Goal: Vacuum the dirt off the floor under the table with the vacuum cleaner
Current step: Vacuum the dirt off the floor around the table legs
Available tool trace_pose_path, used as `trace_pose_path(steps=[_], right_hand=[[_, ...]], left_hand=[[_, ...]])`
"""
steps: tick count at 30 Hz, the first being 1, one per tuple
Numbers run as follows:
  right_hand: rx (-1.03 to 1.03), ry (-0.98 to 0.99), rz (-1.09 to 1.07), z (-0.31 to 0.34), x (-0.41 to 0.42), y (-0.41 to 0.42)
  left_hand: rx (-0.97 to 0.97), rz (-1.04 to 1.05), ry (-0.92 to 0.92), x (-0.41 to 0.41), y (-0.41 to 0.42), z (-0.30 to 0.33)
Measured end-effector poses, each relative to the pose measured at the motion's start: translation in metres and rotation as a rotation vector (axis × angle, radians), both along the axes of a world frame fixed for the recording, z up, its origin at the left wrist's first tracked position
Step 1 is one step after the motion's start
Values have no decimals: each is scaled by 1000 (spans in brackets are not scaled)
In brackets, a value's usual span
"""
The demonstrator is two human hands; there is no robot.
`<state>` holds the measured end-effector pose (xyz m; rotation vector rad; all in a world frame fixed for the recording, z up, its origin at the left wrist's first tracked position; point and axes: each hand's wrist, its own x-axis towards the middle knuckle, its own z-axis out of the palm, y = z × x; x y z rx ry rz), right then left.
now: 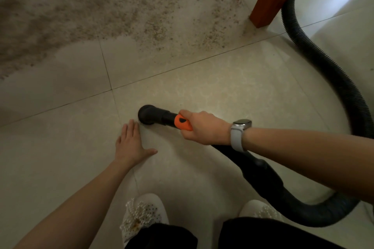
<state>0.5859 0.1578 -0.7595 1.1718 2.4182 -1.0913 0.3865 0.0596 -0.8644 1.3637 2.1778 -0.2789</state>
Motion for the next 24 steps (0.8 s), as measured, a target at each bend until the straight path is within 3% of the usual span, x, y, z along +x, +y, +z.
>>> trace_pose_path(steps=[9,14,20,24], right_hand=[[108,25,-202,-7,-43,50],[10,35,-159,4,-27,37],[65,-70,9,9,20,-13],[89,-124,-51,11,44,-19]], left_hand=[[-35,-8,-8,0,2,1],[-30,-11,1,0,2,2],[4,14,14,-1,3,3],[-1,5,19,2,7,4]])
